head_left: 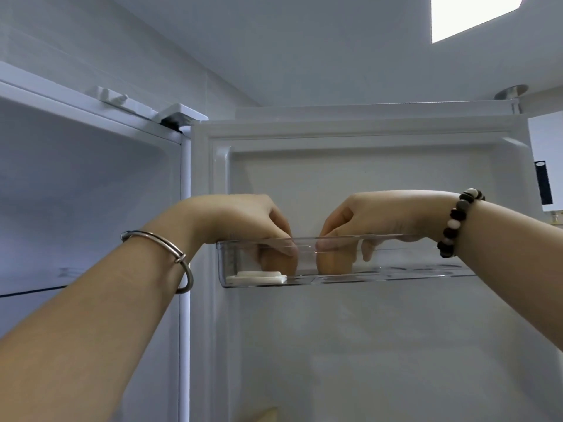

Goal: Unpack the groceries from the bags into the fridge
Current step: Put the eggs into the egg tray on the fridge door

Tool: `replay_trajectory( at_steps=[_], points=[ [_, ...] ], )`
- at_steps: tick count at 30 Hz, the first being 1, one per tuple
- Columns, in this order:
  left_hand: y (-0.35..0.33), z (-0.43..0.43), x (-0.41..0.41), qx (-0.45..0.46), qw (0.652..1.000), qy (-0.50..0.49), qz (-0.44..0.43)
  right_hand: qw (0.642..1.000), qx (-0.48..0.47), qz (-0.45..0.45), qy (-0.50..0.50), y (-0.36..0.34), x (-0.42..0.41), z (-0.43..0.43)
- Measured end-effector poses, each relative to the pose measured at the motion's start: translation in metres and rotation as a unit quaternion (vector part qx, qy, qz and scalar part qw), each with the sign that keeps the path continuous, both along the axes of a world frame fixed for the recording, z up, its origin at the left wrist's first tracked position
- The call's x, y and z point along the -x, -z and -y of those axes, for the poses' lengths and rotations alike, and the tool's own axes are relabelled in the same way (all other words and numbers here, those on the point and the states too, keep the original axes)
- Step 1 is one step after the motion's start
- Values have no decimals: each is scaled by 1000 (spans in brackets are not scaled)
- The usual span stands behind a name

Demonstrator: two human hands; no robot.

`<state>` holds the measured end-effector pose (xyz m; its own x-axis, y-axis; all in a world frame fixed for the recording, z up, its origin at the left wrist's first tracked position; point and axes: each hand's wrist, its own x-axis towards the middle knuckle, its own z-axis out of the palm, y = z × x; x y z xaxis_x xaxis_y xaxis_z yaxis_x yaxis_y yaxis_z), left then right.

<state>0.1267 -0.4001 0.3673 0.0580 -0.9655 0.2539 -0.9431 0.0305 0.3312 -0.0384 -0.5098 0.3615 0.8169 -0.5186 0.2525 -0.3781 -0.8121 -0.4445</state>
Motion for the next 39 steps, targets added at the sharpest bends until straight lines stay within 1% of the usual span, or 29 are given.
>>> replay_trajectory(
  at_steps=[6, 10, 14, 18, 22, 26, 29, 32, 36, 39],
  points=[
    [-2, -2, -3, -3, 1000, 10, 2, 999, 29, 24, 5, -1, -1, 1],
    [-4, -5, -3, -38, 999, 34, -15, 999, 37, 23, 4, -1, 0, 1],
    [-7, -6, -4, -51, 998, 34, -21, 999, 44, 22, 10, -1, 0, 1],
    [-6, -7, -2, -55, 998, 31, -23, 998, 59, 10, 29, -2, -2, -1],
    [-5, -9, 0, -43, 998, 30, -32, 999, 42, -14, 24, -3, -2, -4],
    [-4, -9, -2, 1, 1000, 18, 4, 998, 35, -30, 31, -6, 2, -9],
    [-1, -8, -4, 48, 999, 11, 3, 999, 17, -31, 34, -9, 7, -13],
    [2, -7, -3, 99, 995, 5, 14, 998, 22, -37, 42, -9, 10, -17],
    [4, -7, 4, 163, 985, -15, 57, 997, 39, -9, 60, -6, 10, -18],
    [6, -6, 10, 227, 967, -29, 111, 994, 57, 41, 86, -4, 9, -19]
  ],
)
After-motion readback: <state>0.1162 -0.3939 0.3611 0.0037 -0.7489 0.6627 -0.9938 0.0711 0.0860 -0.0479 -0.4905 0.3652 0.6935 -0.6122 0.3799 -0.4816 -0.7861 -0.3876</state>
